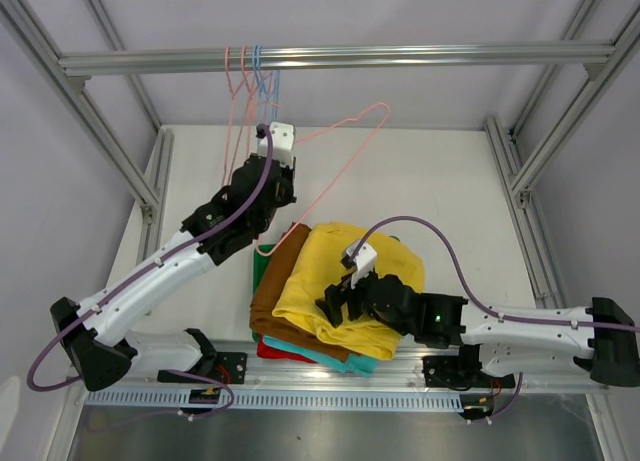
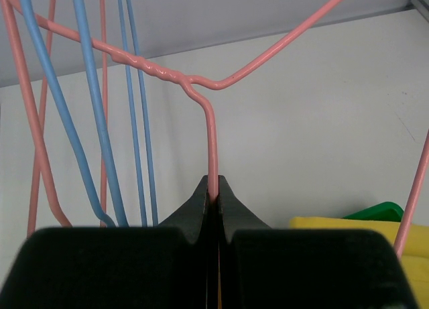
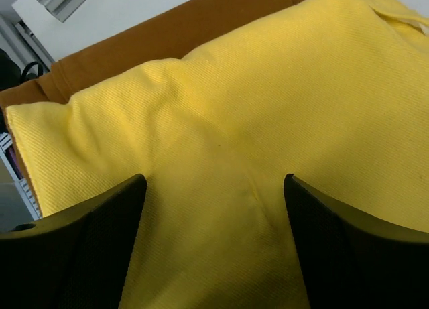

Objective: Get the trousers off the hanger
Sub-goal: Place the trousers in the bin, then place the hanger at the clothesline.

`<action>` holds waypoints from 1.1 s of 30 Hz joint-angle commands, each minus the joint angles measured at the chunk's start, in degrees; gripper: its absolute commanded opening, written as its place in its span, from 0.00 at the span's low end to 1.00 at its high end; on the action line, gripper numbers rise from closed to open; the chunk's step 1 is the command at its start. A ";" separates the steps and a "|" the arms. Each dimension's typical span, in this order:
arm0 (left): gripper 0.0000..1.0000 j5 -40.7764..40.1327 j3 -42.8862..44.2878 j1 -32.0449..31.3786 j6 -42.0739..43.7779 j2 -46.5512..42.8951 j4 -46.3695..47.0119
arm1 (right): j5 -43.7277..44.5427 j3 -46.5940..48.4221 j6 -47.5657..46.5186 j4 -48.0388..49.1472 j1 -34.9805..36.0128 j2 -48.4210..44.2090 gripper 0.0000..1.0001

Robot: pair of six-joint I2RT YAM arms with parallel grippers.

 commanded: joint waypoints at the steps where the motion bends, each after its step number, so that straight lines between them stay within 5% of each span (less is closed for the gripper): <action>1: 0.00 2.03 0.13 0.43 -1.43 -2.17 1.29 | 3.35 4.04 0.87 -2.38 1.38 -3.29 0.87; 7: 0.00 2.21 -0.39 -0.36 0.06 -3.57 2.08 | 8.28 15.03 -5.54 -8.82 1.38 -8.57 0.90; 16: 0.01 2.74 -0.57 -3.26 0.94 -6.12 2.78 | 16.98 15.65 -3.63 3.56 -3.61 -12.53 0.82; 22: 0.01 3.09 -0.57 -4.67 0.76 -7.88 3.05 | 4.78 14.69 4.63 10.77 -13.19 -10.08 0.81; 33: 0.01 4.41 -0.22 -5.72 -0.12 -7.79 2.26 | -7.01 14.16 9.21 22.29 -19.18 -6.56 0.75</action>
